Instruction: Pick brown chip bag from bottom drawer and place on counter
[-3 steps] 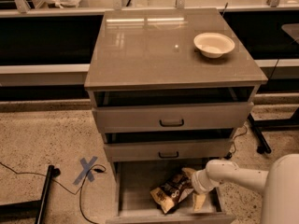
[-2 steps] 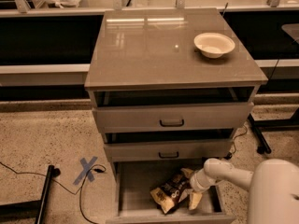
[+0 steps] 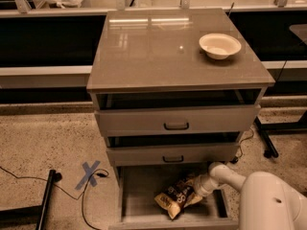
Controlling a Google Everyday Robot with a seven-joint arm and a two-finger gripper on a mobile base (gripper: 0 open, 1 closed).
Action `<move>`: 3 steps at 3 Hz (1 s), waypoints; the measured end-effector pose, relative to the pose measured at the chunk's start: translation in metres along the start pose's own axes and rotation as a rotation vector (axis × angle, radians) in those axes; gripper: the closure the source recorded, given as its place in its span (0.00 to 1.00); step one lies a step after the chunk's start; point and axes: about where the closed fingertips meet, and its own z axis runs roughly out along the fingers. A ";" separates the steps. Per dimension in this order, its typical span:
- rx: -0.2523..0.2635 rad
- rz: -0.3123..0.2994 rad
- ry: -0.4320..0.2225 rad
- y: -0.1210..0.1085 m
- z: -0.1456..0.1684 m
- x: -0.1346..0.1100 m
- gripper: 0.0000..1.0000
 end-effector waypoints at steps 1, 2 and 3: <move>0.070 -0.027 -0.047 -0.015 -0.019 -0.010 0.68; 0.153 -0.069 -0.171 -0.011 -0.058 -0.035 0.87; 0.283 -0.174 -0.283 0.000 -0.121 -0.063 1.00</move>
Offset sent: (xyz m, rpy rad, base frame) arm -0.0078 -0.0177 0.1481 0.3772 -0.3449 0.0098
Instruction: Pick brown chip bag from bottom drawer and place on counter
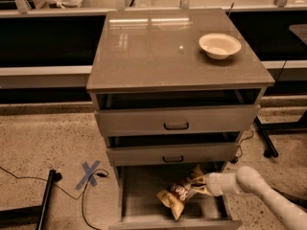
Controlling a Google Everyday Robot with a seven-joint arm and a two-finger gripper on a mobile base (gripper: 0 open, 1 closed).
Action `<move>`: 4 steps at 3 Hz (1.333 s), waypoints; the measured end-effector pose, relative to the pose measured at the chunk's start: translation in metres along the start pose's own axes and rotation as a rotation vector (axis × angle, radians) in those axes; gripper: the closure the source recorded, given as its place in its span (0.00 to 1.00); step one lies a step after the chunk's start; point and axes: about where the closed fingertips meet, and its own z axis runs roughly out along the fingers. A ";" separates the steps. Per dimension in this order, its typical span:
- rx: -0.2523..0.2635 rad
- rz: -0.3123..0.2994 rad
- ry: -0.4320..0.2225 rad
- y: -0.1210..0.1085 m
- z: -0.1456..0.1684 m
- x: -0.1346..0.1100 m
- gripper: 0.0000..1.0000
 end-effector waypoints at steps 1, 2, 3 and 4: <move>0.088 -0.127 -0.104 0.004 -0.067 -0.058 1.00; 0.162 -0.203 -0.161 0.009 -0.144 -0.107 1.00; 0.203 -0.285 -0.134 0.000 -0.208 -0.159 1.00; 0.232 -0.360 -0.085 -0.025 -0.252 -0.211 1.00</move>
Offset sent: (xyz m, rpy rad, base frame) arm -0.1259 -0.0688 0.2621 0.1965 -0.3919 0.0913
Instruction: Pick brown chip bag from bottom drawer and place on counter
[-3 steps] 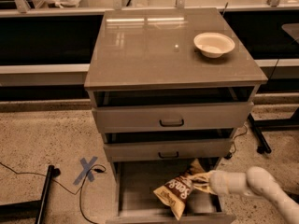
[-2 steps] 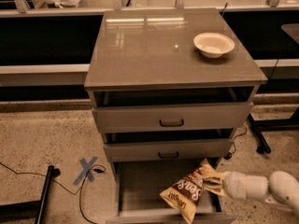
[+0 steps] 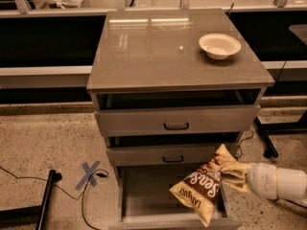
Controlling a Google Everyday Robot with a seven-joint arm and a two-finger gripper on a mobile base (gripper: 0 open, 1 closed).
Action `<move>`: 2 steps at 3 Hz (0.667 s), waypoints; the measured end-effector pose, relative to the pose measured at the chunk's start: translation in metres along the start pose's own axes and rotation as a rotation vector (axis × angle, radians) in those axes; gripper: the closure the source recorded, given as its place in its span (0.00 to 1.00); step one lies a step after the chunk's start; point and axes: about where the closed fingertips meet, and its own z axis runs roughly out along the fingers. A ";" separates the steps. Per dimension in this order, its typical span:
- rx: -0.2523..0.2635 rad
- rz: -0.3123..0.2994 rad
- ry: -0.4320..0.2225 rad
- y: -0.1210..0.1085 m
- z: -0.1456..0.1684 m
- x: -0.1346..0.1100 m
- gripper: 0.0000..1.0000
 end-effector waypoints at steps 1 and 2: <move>-0.009 -0.055 0.073 -0.051 -0.013 -0.031 1.00; -0.023 -0.078 0.154 -0.106 -0.025 -0.050 1.00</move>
Offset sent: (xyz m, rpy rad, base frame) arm 0.0567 0.0202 0.1879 -0.2444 -0.0723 -0.1270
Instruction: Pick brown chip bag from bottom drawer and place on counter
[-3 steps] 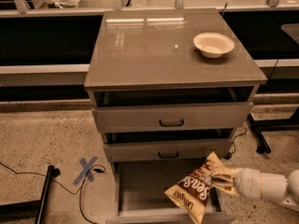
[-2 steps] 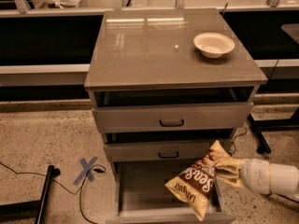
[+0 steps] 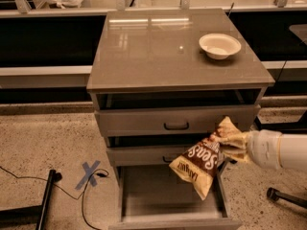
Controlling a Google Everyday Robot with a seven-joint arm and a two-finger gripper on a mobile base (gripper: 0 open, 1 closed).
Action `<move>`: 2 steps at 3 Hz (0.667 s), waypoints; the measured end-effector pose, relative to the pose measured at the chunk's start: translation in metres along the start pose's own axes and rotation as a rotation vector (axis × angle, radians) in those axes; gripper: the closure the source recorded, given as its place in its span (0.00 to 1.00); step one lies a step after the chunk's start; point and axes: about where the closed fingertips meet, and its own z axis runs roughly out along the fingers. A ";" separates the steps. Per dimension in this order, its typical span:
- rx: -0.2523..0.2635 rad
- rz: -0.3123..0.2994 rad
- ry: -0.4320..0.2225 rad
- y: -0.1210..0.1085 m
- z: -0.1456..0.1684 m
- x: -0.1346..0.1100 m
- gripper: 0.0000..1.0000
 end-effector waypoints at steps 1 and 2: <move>-0.011 -0.045 0.078 -0.050 -0.019 -0.022 1.00; -0.010 -0.045 0.078 -0.051 -0.019 -0.022 1.00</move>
Offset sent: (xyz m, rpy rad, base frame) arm 0.0101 0.0074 0.0458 -0.0609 -0.0264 -0.0271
